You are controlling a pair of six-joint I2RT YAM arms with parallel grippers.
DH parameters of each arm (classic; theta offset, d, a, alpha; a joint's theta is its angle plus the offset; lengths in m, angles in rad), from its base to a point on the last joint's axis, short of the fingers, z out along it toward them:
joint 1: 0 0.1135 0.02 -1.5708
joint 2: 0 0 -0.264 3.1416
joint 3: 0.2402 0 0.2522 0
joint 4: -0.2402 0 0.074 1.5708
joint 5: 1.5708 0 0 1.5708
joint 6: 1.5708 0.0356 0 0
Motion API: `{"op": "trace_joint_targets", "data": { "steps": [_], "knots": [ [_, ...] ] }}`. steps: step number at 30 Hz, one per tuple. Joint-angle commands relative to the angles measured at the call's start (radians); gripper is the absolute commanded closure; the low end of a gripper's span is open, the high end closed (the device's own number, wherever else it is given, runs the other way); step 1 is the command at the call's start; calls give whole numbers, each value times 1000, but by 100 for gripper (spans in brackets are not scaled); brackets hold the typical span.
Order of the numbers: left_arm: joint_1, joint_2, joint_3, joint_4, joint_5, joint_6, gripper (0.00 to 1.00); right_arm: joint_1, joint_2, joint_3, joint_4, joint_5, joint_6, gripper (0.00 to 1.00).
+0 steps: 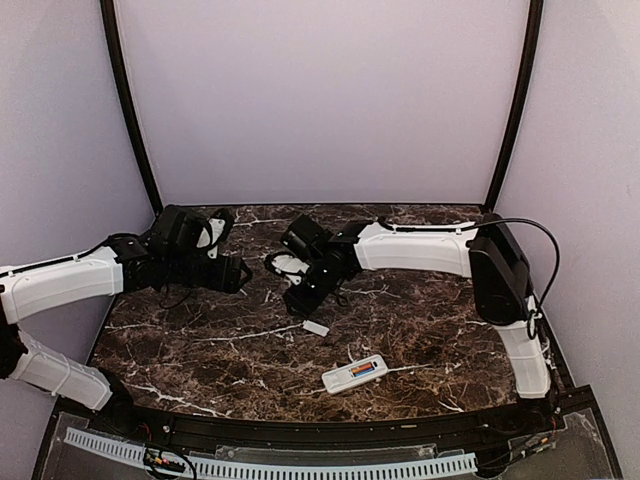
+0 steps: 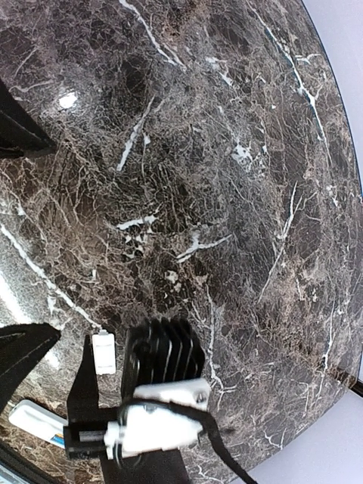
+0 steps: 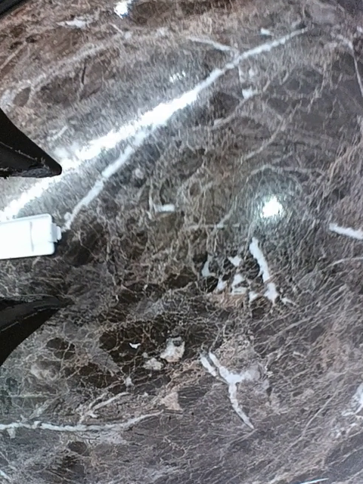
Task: Load the batteries into the remote control
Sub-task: Pick up the battery cover at the center of the board.
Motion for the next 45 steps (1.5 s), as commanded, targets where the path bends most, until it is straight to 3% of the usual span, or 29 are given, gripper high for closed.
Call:
{"op": "trace_joint_targets", "data": {
  "steps": [1,20,24,45],
  "knots": [
    [6,-1,-18,12,16,1,26,12,104,99,-116,82,48,51],
    [7,14,-18,20,29,-1,26,48,146,115,-171,108,51,66],
    [6,15,-16,19,31,0,26,48,148,112,-176,119,63,75],
    [6,18,-14,26,32,3,26,50,151,123,-190,93,82,97]
  ]
}}
